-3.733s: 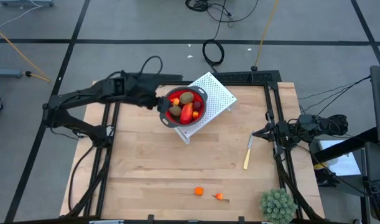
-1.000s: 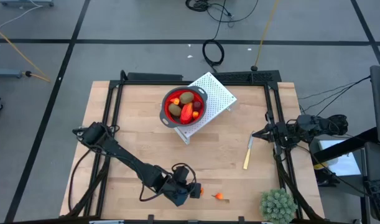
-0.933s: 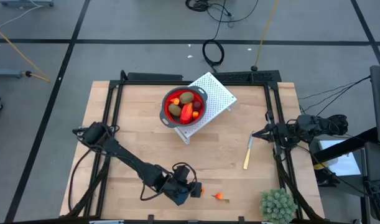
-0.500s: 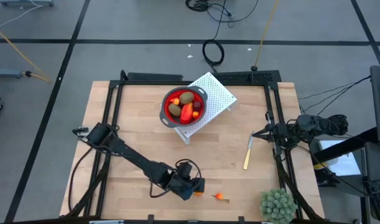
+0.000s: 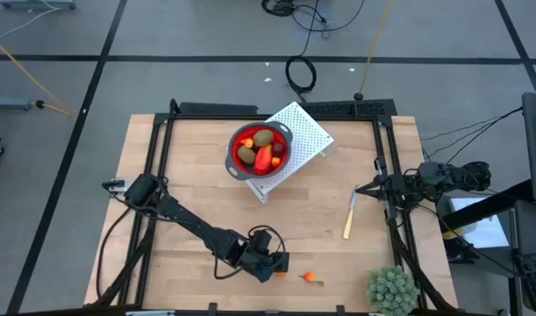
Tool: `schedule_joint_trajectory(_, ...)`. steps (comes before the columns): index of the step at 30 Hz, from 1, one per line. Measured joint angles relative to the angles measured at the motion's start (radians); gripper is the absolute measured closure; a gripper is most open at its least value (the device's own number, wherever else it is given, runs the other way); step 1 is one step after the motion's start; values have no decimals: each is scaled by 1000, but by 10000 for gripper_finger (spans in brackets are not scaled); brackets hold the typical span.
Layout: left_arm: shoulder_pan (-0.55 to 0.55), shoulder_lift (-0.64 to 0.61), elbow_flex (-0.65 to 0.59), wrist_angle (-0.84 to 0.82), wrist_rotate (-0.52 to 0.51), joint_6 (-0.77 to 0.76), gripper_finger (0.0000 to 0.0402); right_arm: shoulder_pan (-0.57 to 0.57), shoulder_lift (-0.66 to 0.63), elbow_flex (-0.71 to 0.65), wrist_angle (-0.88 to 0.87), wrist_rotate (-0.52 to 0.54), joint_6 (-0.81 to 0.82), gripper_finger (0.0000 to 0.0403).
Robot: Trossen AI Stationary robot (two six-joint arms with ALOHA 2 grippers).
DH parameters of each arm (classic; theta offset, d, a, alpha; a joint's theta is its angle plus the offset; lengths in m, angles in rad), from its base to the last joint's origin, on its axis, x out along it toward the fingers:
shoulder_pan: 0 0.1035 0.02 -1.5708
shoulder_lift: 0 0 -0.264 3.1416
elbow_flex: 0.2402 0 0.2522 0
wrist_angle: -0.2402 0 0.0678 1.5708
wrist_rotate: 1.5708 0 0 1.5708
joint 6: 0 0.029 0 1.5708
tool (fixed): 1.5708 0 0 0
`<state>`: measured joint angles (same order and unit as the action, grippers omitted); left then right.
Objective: Pick & Place Fruit
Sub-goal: Put the orange into the red strainer bowl on the shelf
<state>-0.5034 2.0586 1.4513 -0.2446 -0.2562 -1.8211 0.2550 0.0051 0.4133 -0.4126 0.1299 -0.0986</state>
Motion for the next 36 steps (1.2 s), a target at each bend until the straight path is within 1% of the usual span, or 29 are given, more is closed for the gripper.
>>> schedule_joint_trajectory(3,-13,-9,0,13,-79,110,177,0,0,0,2,0,12,403)
schedule_joint_trajectory(5,-25,-19,0,35,-145,182,177,0,0,0,7,0,52,403)
schedule_joint_trajectory(9,-57,-53,0,71,-227,303,176,0,0,0,44,-1,143,403)
schedule_joint_trajectory(12,-74,-91,0,83,-264,392,176,0,12,0,74,-18,150,403)
schedule_joint_trajectory(14,-80,-122,0,69,-291,445,176,1,29,-1,97,-62,148,403)
schedule_joint_trajectory(19,-79,-210,0,55,-340,606,176,2,121,0,183,-154,147,403)
schedule_joint_trajectory(23,-78,-279,0,33,-366,730,176,2,211,1,255,-185,147,403)
schedule_joint_trajectory(28,-78,-367,0,-57,-399,806,176,3,320,0,350,-241,138,403)
schedule_joint_trajectory(30,-81,-402,0,-120,-419,822,176,10,362,1,389,-260,136,403)
schedule_joint_trajectory(34,-84,-461,0,-224,-441,840,176,44,436,3,465,-262,116,403)
schedule_joint_trajectory(36,-87,-489,0,-264,-454,840,176,65,472,13,475,-261,111,403)
